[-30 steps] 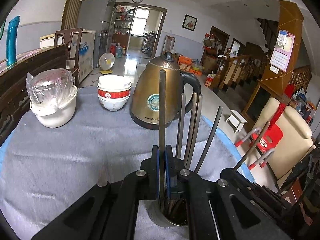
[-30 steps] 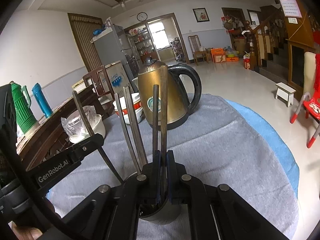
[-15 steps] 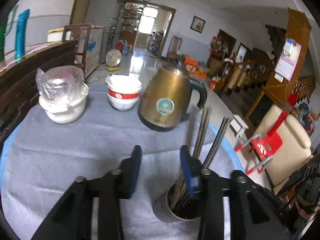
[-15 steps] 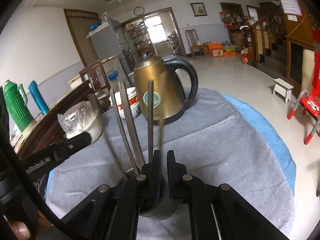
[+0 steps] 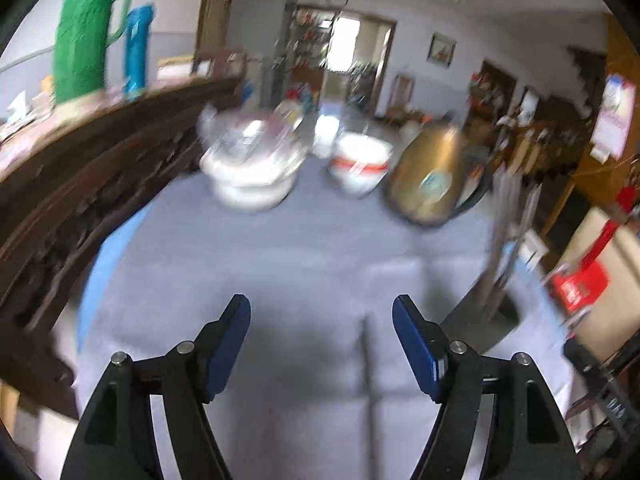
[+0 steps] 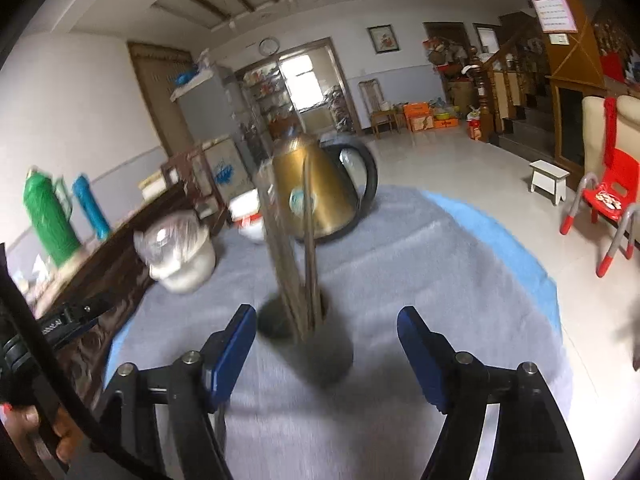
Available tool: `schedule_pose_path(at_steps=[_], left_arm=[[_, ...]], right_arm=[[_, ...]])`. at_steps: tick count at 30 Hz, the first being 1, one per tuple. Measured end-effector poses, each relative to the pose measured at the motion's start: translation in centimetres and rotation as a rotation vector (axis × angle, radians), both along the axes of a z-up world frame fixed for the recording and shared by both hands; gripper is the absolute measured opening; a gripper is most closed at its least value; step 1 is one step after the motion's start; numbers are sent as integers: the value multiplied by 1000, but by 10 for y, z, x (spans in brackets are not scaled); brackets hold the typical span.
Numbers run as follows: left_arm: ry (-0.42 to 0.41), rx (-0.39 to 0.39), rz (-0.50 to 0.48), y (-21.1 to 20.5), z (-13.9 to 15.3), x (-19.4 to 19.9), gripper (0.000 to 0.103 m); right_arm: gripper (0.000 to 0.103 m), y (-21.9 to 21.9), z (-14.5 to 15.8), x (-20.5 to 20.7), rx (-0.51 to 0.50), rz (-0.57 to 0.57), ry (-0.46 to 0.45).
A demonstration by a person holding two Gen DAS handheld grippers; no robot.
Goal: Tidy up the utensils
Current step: 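Move both open tools back over the last chopsticks on the cloth, then grasp a dark chopstick with the right tool while the left tool approaches another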
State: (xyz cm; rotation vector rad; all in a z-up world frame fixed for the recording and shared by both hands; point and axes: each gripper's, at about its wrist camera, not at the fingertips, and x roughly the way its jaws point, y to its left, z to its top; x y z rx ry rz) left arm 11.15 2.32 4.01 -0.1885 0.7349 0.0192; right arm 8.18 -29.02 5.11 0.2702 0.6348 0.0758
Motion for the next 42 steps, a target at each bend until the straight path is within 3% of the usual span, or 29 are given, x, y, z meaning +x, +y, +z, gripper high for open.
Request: schedule_pose_path(at_steps=[7,18,24,28,34,36,38,39,42], left_arm=[[198,50,84,36,-70,-25,74],[365,111,78,32,-114,-34,74],[343,106,124,40,-122,-37,96],[329,106,129,41,-125,-39,100],[312,108,134,45,-129,-43,103],[308,109,134,45,-131,-44,103],[307,110,133,43,-128,-42,103],[306,109,133,45,-126,-44,103],[304,110,128,44,-124,-46,103]], right_arm=[[77,24,-60,-17,-18,27,179],[77,36,-106,-24,-80,36,347],[77,47,-112,-29,-165,49,355],[77,52,-112,-27,-198,55,379],[77,60,-97,-19,-79,138,394],[72,69,-90,-13,-33,192,396],[48,77,-89,-5,26,236,418],[41,82,-89,-1,57,254,435],[37,106,-93,12,96,313,467]])
